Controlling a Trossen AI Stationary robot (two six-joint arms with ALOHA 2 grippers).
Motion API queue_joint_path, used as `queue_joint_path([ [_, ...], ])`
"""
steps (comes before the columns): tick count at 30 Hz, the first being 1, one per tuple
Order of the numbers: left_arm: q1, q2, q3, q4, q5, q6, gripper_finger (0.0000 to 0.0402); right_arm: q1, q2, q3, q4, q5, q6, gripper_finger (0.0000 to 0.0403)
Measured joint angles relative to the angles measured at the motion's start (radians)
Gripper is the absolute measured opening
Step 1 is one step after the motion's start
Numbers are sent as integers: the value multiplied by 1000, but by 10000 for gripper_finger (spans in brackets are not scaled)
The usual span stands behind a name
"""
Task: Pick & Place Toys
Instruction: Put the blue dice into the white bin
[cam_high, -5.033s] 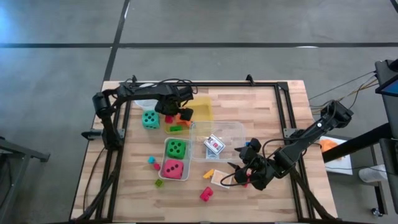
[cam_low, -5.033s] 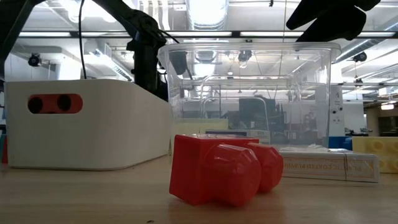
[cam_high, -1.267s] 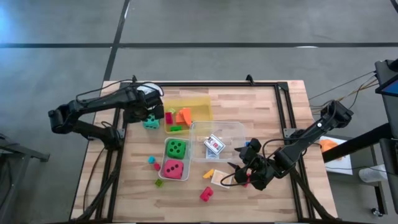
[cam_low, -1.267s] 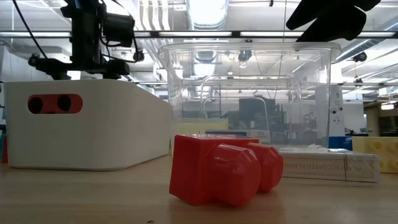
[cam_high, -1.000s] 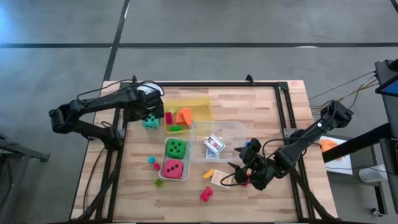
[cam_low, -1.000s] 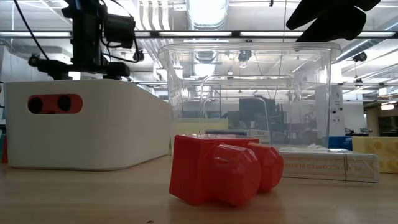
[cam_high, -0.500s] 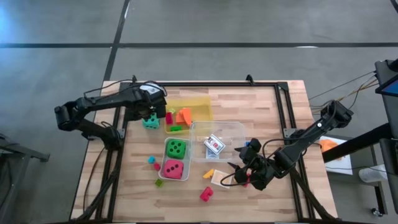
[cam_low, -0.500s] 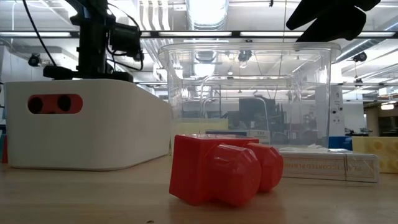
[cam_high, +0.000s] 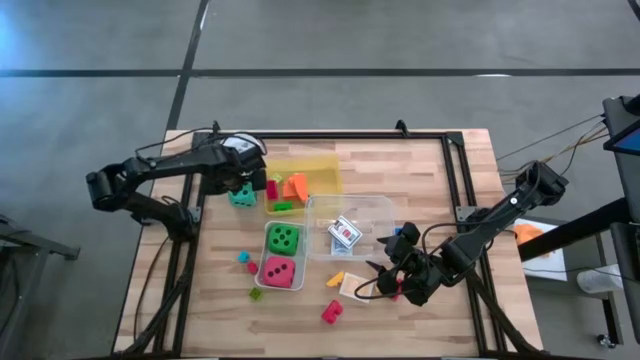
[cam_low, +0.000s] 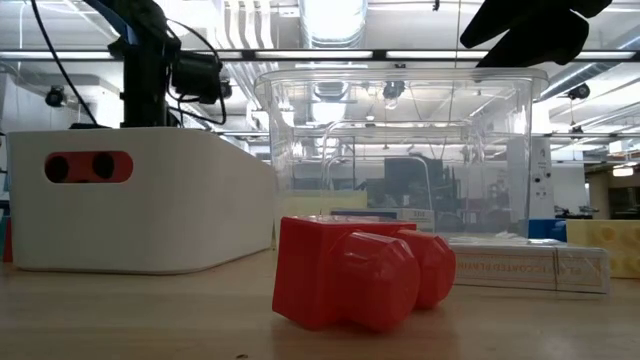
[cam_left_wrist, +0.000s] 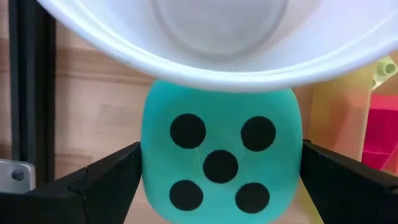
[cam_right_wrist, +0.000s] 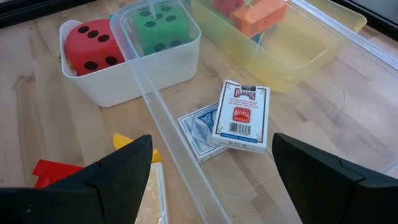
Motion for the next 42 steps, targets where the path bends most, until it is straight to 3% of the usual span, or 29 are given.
queue_joint_path([
  [25,19,2,-104,147,29,14,398,0,0,0,0,0,0,325],
  [32,19,1,-104,149,54,14,338,0,0,0,0,0,0,325],
  [42,19,0,-104,148,76,-37,336,0,0,0,0,0,0,325],
])
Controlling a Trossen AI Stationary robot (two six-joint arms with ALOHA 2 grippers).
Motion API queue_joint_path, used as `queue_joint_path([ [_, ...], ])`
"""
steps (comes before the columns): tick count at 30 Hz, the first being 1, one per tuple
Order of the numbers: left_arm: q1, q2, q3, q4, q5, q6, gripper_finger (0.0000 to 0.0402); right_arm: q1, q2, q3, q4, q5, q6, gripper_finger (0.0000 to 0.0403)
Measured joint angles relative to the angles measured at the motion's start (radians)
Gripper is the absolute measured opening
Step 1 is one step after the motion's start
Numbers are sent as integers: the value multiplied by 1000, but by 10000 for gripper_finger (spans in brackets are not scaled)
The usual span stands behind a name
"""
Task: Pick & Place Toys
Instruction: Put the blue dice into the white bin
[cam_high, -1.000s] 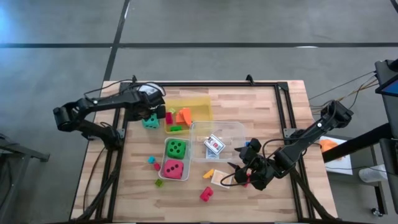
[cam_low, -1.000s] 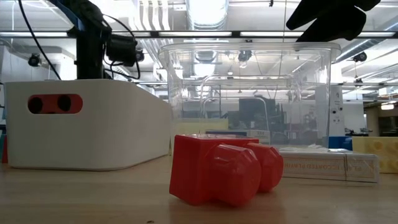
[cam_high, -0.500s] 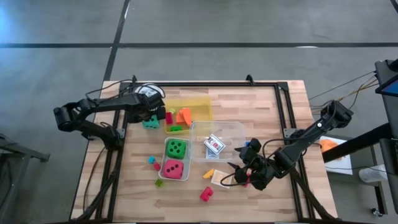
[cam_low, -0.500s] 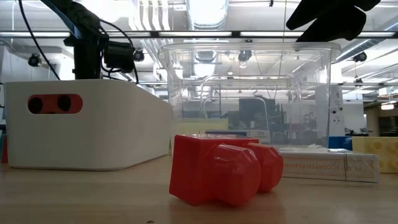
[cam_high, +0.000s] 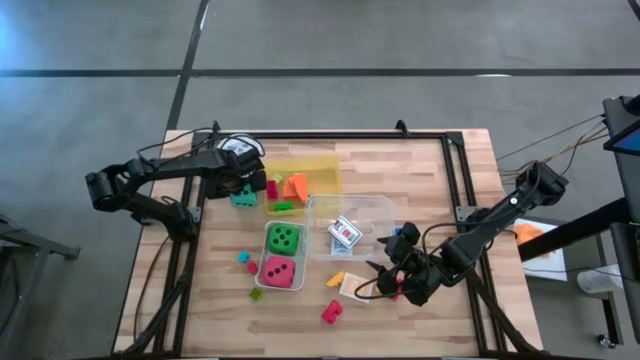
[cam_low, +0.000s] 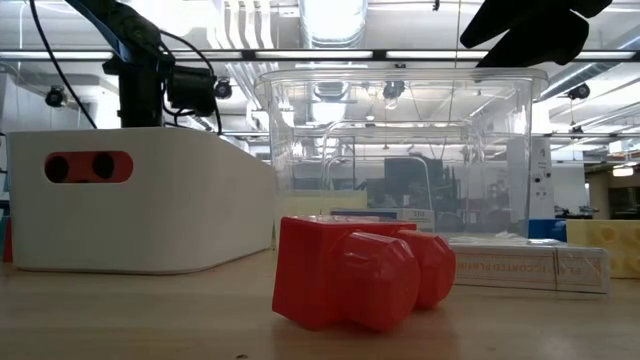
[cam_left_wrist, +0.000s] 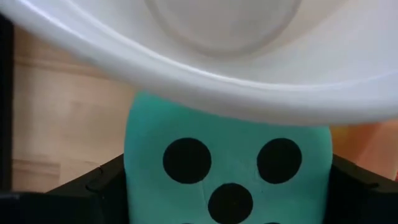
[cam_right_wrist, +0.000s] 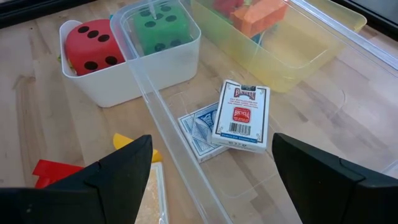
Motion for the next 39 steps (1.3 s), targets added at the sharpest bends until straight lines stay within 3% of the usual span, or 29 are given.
queue_joint_path([
  [9,-3,-15,35,-89,103,-36,335,0,0,0,0,0,0,325],
  [27,-29,-24,199,-347,102,-55,333,0,0,0,0,0,0,325],
  [39,-170,-120,283,-425,33,-96,332,0,0,0,0,0,0,325],
])
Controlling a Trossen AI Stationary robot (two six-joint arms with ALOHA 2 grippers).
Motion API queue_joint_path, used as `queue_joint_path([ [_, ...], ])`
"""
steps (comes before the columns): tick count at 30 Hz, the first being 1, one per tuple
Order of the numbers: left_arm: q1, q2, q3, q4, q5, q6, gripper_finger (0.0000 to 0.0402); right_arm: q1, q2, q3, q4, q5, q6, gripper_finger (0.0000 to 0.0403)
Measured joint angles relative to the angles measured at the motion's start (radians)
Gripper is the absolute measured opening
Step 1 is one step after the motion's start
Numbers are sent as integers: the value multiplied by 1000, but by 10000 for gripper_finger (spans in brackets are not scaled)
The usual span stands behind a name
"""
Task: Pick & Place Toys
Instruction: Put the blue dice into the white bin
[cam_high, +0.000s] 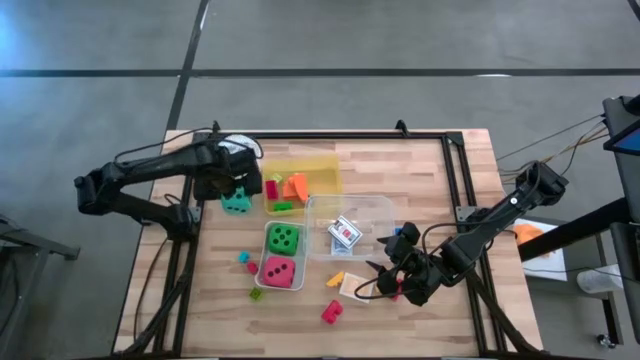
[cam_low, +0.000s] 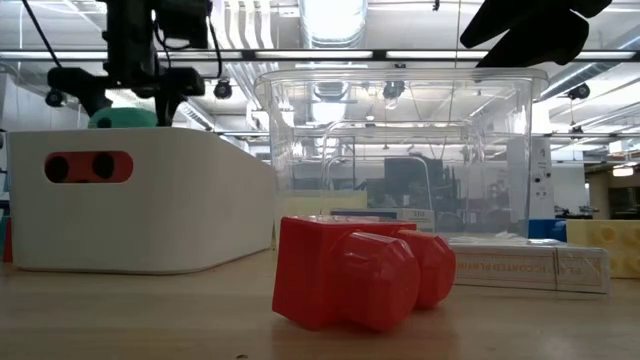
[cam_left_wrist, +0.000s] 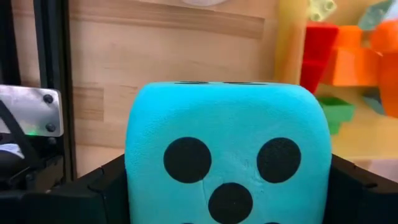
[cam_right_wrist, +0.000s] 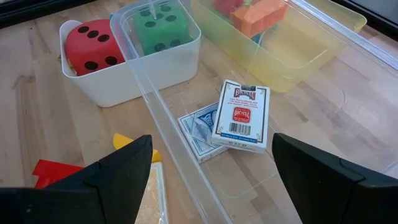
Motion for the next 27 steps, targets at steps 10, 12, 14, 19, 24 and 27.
queue_joint_path([
  [10,-151,-7,109,-70,-57,-36,331,0,0,0,0,0,0,325],
  [12,-174,-7,136,-77,-64,-30,331,0,0,0,0,0,0,325],
  [14,-196,-5,155,-77,-67,-1,331,0,0,0,0,0,0,325],
  [19,-261,-4,171,-50,-69,74,331,0,0,0,0,0,0,325],
  [24,-316,6,174,-17,-68,109,330,0,0,0,0,0,0,325],
  [27,-355,15,175,20,-66,162,330,0,0,0,0,0,0,325],
])
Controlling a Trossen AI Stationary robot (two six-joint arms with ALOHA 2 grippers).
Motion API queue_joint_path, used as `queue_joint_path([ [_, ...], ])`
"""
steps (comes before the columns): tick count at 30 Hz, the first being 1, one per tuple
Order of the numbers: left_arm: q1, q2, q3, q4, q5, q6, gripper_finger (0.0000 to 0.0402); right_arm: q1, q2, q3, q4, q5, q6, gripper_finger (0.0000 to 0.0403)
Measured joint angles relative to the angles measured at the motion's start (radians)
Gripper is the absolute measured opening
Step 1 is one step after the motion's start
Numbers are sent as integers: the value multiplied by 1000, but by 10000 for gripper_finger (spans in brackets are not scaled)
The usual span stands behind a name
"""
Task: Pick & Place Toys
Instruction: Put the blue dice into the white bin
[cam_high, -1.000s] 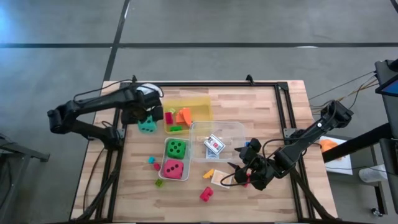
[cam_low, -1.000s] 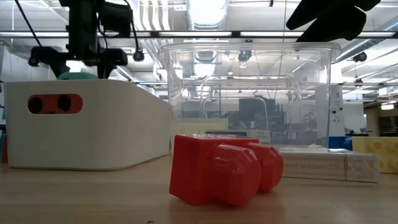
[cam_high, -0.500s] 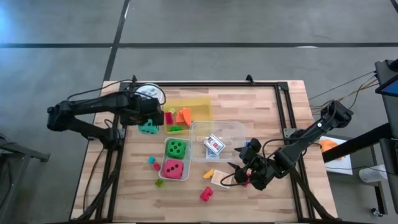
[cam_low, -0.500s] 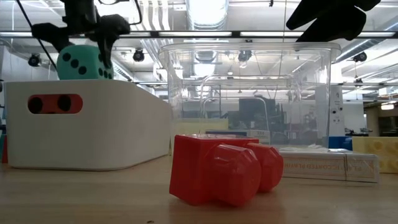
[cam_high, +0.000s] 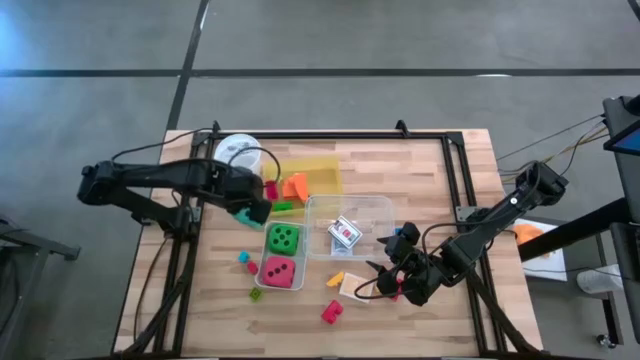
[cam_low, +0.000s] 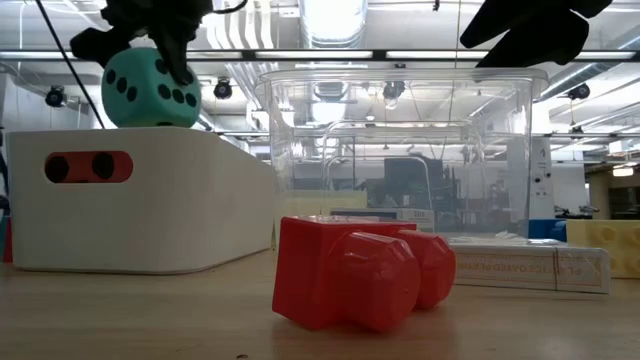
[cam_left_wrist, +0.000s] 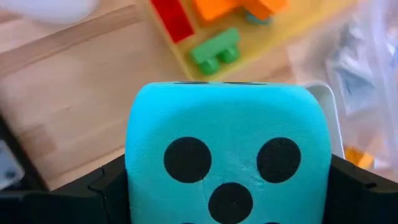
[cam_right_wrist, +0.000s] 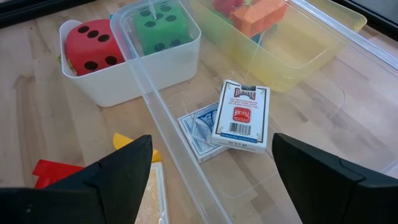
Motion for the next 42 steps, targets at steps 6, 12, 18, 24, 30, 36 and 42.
queue_joint_path([
  [6,-75,53,47,16,-1,105,330,0,0,0,0,0,0,325],
  [12,-105,132,151,-26,-4,121,330,0,0,0,0,0,0,325],
  [18,-131,214,207,-22,15,260,330,0,0,0,0,0,0,325],
  [24,-190,312,246,-36,46,445,330,0,0,0,0,0,0,325],
  [30,-261,379,273,-28,46,577,330,0,0,0,0,0,0,325],
  [36,-299,390,265,52,33,670,330,0,0,0,0,0,0,325],
  [42,-305,390,265,82,19,711,329,0,0,0,0,0,0,325],
])
